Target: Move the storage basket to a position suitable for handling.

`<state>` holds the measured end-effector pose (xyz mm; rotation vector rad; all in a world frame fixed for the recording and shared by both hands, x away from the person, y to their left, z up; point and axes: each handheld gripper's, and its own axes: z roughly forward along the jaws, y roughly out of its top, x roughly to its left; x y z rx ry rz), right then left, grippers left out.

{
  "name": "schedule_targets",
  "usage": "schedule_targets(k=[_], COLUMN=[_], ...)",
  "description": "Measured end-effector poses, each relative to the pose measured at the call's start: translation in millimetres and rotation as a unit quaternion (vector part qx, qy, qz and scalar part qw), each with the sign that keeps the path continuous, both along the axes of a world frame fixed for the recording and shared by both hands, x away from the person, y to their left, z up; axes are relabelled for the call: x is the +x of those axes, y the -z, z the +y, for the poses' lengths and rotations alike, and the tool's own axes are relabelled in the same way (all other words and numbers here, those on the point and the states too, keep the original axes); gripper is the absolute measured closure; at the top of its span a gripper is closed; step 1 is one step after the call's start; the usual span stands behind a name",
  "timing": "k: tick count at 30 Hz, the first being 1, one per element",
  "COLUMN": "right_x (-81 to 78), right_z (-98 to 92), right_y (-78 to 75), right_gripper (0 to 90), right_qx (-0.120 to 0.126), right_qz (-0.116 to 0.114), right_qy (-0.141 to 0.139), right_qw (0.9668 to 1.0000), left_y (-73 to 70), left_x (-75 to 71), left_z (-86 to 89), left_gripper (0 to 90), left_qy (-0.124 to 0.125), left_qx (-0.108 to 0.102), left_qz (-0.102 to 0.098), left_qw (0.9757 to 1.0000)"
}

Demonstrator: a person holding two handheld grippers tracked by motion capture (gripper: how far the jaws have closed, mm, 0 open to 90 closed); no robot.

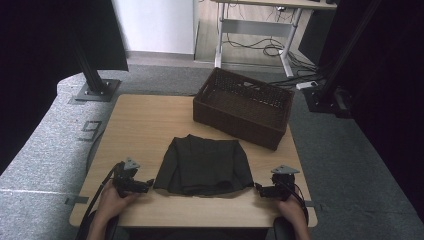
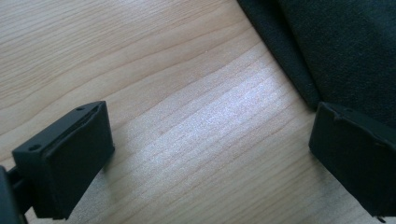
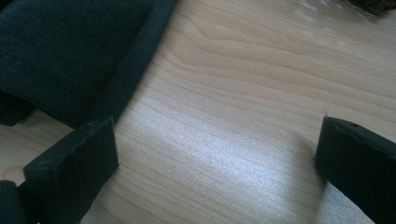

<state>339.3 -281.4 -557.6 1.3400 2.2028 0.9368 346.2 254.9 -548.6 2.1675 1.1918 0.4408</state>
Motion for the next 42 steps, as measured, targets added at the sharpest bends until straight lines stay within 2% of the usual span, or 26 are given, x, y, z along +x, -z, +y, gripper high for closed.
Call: schedule_targets(k=[5, 10, 16, 23, 26, 29, 32, 34, 35, 36, 39, 42], right_x=[-0.1, 0.0, -0.1, 0.3, 0.6, 1.0, 2.0, 4.3, 4.3, 6.7, 11.2, 14.6], right_z=[-0.1, -0.1, 0.1, -0.7, -1.9, -2.5, -2.6, -1.6, -1.6, 0.5, 5.1, 8.3], right_y=[0.0, -0.1, 0.0, -2.3, -5.3, -8.7, -14.8, -21.8, -21.8, -27.3, -34.0, -37.5], right_gripper=[0.0, 0.0, 0.0, 0.0, 2.3, 2.7, 2.7, 2.7, 2.7, 2.8, 5.0, 6.0], right_qx=[0.0, 0.0, 0.001, 0.002, 0.016, 0.021, 0.028, 0.036, 0.036, 0.044, 0.046, 0.047], right_qz=[0.0, 0.0, 0.0, 0.011, 0.018, 0.017, 0.013, 0.008, 0.008, 0.007, 0.009, 0.013], right_qy=[0.0, -0.003, -0.01, -0.014, -0.014, -0.015, -0.013, -0.015, -0.015, -0.02, -0.03, -0.038], right_qw=[1.0, 1.0, 1.0, 0.9998, 0.9996, 0.9995, 0.9994, 0.9992, 0.9992, 0.9988, 0.9984, 0.9981], left_y=[-0.1, -0.2, -0.5, -4.2, -5.8, -8.9, -16.7, -27.7, -27.7, -31.2, -40.2, -42.4], left_x=[-2.2, 0.7, 0.2, 0.2, 0.3, -0.5, -0.4, 2.8, 2.8, 4.3, 12.0, 16.3], left_z=[5.9, 12.3, 10.8, 7.3, 6.0, 3.8, 1.7, 1.0, 1.0, 0.2, -7.8, -14.7], left_gripper=[0.0, 0.0, 0.0, 0.6, 0.6, 0.9, 1.5, 2.3, 2.6, 3.1, 5.9, 6.1], left_qy=[0.011, 0.004, 0.001, -0.004, -0.005, -0.007, -0.001, 0.005, 0.005, 0.009, 0.024, 0.031], left_qx=[0.0, 0.0, 0.001, 0.011, 0.017, 0.029, 0.035, 0.016, 0.016, 0.009, -0.011, -0.011], left_qz=[0.001, 0.0, 0.001, 0.019, 0.026, 0.024, 0.013, 0.003, 0.003, 0.0, -0.006, -0.008], left_qw=[0.9999, 1.0, 1.0, 0.9997, 0.9995, 0.9993, 0.9993, 0.9999, 0.9999, 0.9999, 0.9996, 0.9994])
